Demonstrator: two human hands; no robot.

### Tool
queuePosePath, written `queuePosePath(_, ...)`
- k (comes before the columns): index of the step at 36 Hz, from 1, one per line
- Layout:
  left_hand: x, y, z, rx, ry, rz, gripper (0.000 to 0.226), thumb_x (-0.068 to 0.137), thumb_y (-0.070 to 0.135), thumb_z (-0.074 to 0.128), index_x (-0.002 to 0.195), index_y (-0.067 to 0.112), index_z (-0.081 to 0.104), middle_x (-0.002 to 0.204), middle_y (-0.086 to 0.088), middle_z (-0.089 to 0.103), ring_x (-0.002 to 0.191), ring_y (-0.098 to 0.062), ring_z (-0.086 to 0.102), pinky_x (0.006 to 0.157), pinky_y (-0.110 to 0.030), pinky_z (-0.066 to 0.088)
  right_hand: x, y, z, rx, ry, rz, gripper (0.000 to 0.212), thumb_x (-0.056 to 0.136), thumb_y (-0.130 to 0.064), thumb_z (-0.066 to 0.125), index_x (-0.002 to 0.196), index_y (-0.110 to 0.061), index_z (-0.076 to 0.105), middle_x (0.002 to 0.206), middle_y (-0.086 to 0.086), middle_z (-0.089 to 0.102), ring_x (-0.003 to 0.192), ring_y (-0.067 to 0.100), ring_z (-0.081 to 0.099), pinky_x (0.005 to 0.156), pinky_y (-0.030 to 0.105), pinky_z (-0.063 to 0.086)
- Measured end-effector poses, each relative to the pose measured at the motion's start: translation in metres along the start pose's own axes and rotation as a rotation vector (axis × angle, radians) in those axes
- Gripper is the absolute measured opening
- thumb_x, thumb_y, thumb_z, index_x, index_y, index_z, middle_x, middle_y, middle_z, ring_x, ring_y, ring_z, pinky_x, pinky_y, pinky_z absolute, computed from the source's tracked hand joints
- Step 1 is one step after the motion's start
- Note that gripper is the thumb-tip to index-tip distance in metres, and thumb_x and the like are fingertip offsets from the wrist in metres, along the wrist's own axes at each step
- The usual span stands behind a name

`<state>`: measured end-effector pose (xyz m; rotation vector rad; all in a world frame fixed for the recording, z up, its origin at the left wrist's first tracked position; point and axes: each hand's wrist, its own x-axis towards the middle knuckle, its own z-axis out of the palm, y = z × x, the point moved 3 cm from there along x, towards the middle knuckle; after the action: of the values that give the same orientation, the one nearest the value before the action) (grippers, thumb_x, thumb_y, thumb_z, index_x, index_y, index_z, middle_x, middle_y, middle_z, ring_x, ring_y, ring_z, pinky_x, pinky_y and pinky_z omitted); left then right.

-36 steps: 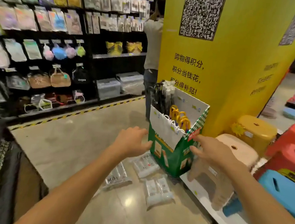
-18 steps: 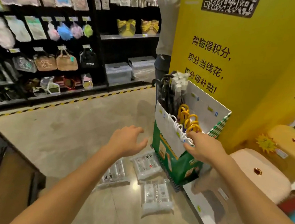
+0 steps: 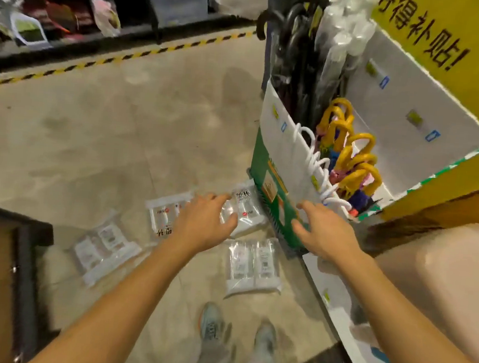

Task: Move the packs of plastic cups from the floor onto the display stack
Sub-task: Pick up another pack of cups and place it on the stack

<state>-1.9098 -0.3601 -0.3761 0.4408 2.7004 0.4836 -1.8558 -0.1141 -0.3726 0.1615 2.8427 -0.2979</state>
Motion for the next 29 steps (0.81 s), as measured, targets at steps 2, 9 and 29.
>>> queuePosePath(2, 0.019, -0.015, 0.044, -0.021, -0.045, -0.036, 0.053, 0.095, 0.048, 0.048, 0.143, 0.025, 0.047, 0.139, -0.004, 0.055, 0.125, -0.027, 0.052, 0.099, -0.041, 0.045, 0.023, 0.012, 0.048, 0.033, -0.059, -0.003, 0.045, 0.097, -0.046, 0.047, 0.135, -0.023, 0.045, 0.112, 0.007, 0.062, 0.1, 0.029, 0.062, 0.072, 0.041, 0.053)
queuePosePath(9, 0.079, -0.086, 0.238, -0.058, -0.19, -0.153, 0.071, 0.087, 0.056, 0.032, 0.152, 0.028, 0.033, 0.144, -0.003, 0.049, 0.127, -0.025, 0.049, 0.097, -0.037, 0.043, 0.097, 0.073, 0.25, 0.093, -0.189, 0.022, 0.055, 0.097, -0.045, 0.046, 0.148, -0.027, 0.034, 0.125, 0.006, 0.057, 0.109, 0.029, 0.06, 0.078, 0.04, 0.05)
queuePosePath(29, 0.165, -0.234, 0.686, -0.547, -0.279, -0.32, 0.076, 0.097, 0.047, 0.05, 0.147, 0.061, -0.006, 0.133, 0.008, 0.03, 0.098, -0.006, 0.053, 0.082, -0.024, 0.045, 0.17, 0.214, 0.697, 0.399, -0.333, 0.191, 0.07, 0.093, -0.066, 0.039, 0.145, -0.063, -0.008, 0.161, 0.003, 0.016, 0.149, 0.025, 0.015, 0.115, 0.049, 0.026)
